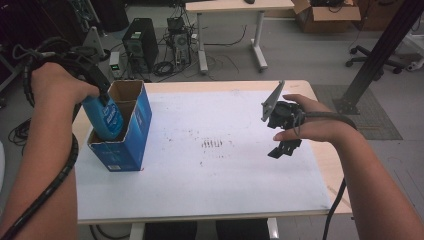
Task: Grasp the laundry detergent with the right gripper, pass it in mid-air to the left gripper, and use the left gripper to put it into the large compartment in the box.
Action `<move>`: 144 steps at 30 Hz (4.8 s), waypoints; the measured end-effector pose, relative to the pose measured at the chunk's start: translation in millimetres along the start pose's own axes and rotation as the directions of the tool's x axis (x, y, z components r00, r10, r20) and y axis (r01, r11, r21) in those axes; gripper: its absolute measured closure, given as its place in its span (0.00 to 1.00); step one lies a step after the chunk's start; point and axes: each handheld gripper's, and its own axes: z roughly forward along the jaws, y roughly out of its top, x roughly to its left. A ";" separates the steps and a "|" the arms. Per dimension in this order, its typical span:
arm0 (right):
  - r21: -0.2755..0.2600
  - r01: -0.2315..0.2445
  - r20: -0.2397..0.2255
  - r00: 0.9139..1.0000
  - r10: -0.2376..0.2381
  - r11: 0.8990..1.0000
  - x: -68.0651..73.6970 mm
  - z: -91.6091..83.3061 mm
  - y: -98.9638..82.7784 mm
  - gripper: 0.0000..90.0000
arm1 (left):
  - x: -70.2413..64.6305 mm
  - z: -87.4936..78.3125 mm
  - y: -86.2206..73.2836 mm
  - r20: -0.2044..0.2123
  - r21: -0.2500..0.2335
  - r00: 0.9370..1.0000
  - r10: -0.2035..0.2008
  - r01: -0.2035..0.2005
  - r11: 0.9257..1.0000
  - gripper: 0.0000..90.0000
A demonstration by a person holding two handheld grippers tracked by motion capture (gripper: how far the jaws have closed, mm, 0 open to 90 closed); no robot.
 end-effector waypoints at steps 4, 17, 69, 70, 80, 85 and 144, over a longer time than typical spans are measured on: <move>0.000 -0.001 0.000 1.000 0.001 1.000 0.8 0.7 0.5 0.04 | -2.1 12.0 0.2 0.006 0.005 1.000 0.002 -0.002 1.000 0.43; -0.005 -0.001 -0.007 1.000 0.001 1.000 0.7 5.5 -1.5 0.04 | -5.7 48.2 0.6 0.005 0.017 1.000 -0.003 0.003 1.000 0.43; -0.011 -0.010 -0.021 1.000 0.009 1.000 1.2 15.1 -9.9 0.04 | -11.0 117.8 5.8 0.014 0.066 1.000 0.006 -0.007 0.998 0.43; -0.014 -0.012 -0.020 1.000 0.012 1.000 1.2 15.6 -10.1 0.04 | -11.1 118.0 5.9 0.013 0.066 1.000 0.005 -0.006 0.998 0.43; -0.015 -0.012 -0.020 1.000 0.012 1.000 1.3 14.5 -11.7 0.04 | -10.7 119.2 5.7 0.015 0.065 1.000 0.006 -0.007 0.998 0.42; -0.020 -0.014 -0.017 1.000 0.014 1.000 2.0 14.3 -12.3 0.04 | -10.3 119.1 4.9 0.015 0.057 1.000 0.004 -0.005 0.998 0.42; -0.050 -0.018 0.011 1.000 0.019 0.999 9.6 2.5 -19.8 0.04 | -25.0 38.9 -19.5 -0.081 -0.076 0.996 0.046 -0.052 0.996 0.16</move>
